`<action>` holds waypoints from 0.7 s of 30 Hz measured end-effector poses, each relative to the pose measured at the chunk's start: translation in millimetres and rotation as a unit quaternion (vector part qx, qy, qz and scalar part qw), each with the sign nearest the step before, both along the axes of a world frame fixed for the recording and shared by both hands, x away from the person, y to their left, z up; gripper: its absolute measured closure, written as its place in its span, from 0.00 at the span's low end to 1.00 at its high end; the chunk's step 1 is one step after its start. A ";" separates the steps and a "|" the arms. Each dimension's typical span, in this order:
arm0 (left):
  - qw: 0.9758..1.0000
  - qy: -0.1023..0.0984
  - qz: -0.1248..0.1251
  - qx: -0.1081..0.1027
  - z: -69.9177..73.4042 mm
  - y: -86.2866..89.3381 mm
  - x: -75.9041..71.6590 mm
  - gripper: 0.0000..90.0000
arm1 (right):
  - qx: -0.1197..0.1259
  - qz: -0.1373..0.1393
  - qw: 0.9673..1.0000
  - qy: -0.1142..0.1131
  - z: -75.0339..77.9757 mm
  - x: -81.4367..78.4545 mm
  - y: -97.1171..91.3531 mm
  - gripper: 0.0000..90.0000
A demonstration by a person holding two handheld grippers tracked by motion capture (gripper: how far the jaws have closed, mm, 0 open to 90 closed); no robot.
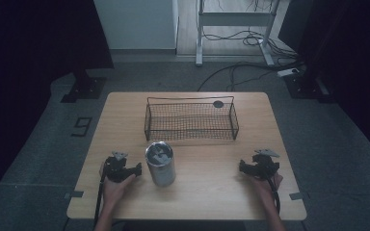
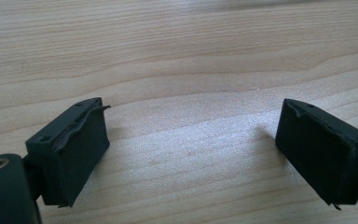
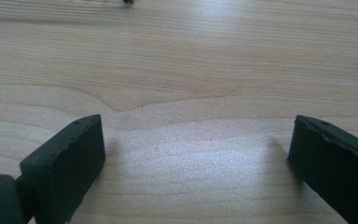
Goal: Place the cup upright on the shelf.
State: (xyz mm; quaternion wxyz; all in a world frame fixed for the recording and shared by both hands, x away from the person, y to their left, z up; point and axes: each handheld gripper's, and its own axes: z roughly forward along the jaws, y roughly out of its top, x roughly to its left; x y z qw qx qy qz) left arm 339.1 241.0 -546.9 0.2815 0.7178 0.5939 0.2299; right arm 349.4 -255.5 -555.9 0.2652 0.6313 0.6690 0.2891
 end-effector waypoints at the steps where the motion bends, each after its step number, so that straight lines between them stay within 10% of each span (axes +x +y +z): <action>1: 1.000 0.000 0.000 0.000 0.0 0.0 0.0 0.10 | 0.000 0.000 1.000 0.000 0.0 0.0 0.0 0.04; 21: 1.000 -0.020 -0.009 -0.013 11.9 2.7 -9.1 0.14 | 0.001 0.004 1.000 0.001 0.1 0.8 -1.6 0.04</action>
